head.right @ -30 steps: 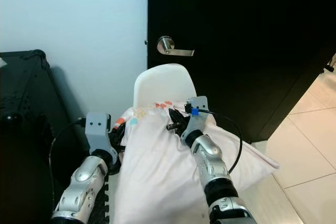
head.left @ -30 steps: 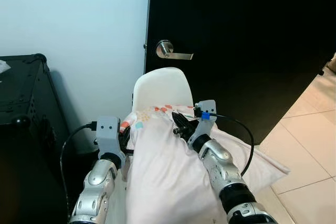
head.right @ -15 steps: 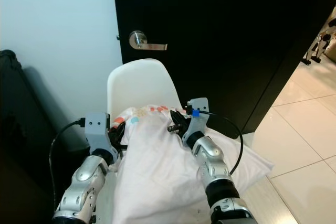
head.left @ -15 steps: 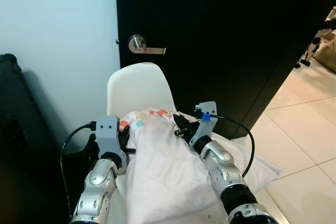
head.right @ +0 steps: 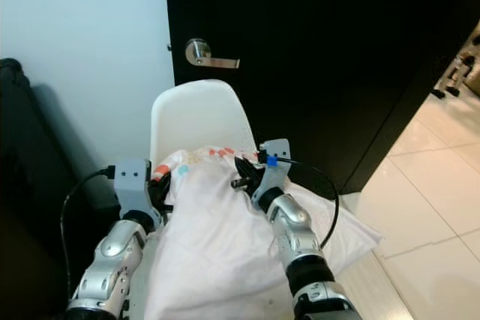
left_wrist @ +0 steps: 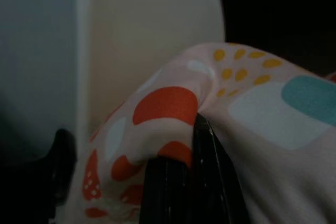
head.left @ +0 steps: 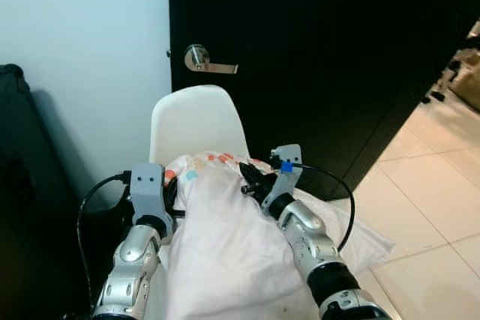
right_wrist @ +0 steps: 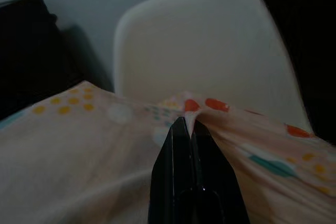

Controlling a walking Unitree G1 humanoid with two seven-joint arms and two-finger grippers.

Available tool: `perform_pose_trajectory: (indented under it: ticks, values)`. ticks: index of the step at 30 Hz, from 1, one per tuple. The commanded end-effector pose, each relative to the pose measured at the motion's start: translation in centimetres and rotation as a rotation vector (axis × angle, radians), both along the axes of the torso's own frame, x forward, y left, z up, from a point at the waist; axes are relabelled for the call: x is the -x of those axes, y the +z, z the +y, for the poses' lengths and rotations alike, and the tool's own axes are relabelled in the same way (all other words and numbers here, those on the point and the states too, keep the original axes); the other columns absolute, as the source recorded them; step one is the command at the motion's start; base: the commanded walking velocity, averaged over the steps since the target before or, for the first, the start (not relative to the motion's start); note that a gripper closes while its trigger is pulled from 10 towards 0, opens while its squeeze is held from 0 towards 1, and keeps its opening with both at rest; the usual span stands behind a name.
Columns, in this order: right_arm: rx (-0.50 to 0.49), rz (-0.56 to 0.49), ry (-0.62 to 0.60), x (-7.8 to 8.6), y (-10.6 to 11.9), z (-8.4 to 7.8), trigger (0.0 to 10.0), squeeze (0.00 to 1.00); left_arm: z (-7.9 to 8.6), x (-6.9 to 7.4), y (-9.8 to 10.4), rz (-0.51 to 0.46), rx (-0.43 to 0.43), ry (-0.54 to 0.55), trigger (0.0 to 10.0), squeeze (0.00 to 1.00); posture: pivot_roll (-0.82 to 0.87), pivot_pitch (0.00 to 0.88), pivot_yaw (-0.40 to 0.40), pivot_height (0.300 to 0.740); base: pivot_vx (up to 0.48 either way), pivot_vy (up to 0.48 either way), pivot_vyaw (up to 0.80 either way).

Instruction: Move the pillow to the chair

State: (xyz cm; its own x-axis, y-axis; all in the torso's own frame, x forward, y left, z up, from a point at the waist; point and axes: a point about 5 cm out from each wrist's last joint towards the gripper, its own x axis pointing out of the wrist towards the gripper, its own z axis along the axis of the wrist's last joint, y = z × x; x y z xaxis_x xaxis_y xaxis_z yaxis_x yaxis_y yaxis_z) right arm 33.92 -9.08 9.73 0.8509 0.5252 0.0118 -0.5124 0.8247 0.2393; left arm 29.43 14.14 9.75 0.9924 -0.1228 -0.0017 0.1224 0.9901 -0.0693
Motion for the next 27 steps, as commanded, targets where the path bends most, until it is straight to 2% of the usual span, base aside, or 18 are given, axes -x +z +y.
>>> perform_pose_trajectory:
  ticks: [1,4,5,6,11,12,13,16,19,20,27]
  values:
    - [0.013,0.002,0.022,-0.1,0.0,0.3,10.0,0.00,-0.7,-0.5,1.6,-0.078,-0.023,-0.023,10.0,0.00,0.13,0.003,-0.121,0.740,0.000,0.000,0.00]
    - [0.009,0.012,0.023,-0.1,0.0,0.4,10.0,0.00,-0.7,-0.6,1.8,-0.088,-0.041,-0.020,10.0,0.00,0.13,0.003,-0.120,0.740,0.000,0.000,0.00]
    - [0.003,0.022,0.024,-0.1,0.0,0.5,10.0,0.00,-0.6,-0.6,2.0,-0.099,-0.063,-0.016,10.0,0.00,0.13,0.004,-0.118,0.740,0.000,0.000,0.00]
    - [-0.008,0.055,0.011,-0.3,-0.2,0.5,10.0,0.00,-0.2,-0.8,2.6,-0.137,-0.166,0.003,10.0,0.00,0.14,0.004,-0.120,0.740,0.000,0.000,0.00]
    - [0.030,0.090,-0.012,-0.6,-0.5,0.4,10.0,0.00,0.4,-1.0,3.1,-0.160,-0.241,0.041,10.0,0.00,0.14,0.004,-0.119,0.740,0.000,0.000,0.00]
    - [0.175,0.150,-0.067,-0.9,-1.7,-0.3,10.0,0.00,0.8,-1.2,2.9,-0.152,-0.293,0.070,10.0,0.00,0.14,0.000,-0.120,0.740,0.000,0.000,0.00]
    - [0.175,0.150,-0.067,-0.9,-1.7,-0.3,10.0,0.00,0.8,-1.2,2.9,-0.152,-0.293,0.070,10.0,0.00,0.14,0.000,-0.120,0.740,0.000,0.000,0.00]
    - [0.380,0.273,-0.166,-0.6,-3.9,-2.2,10.0,0.00,1.2,-1.1,1.6,-0.114,-0.362,0.087,10.0,0.00,0.15,0.000,-0.123,0.740,0.000,0.000,0.00]
    - [0.388,0.285,-0.170,-0.5,-4.1,-2.3,10.0,0.00,1.1,-1.0,1.4,-0.103,-0.365,0.082,10.0,0.00,0.15,0.000,-0.126,0.740,0.000,0.000,0.00]
    - [0.402,0.297,-0.165,-0.4,-4.3,-2.4,10.0,0.00,0.9,-0.9,0.6,-0.069,-0.345,0.079,10.0,0.00,0.15,0.000,-0.124,0.740,0.000,0.000,0.00]
    - [0.436,0.324,-0.171,-0.2,-4.8,-2.5,10.0,0.00,0.4,-0.5,-1.0,0.003,-0.316,0.084,10.0,0.00,0.15,0.000,-0.122,0.740,0.000,0.000,0.00]
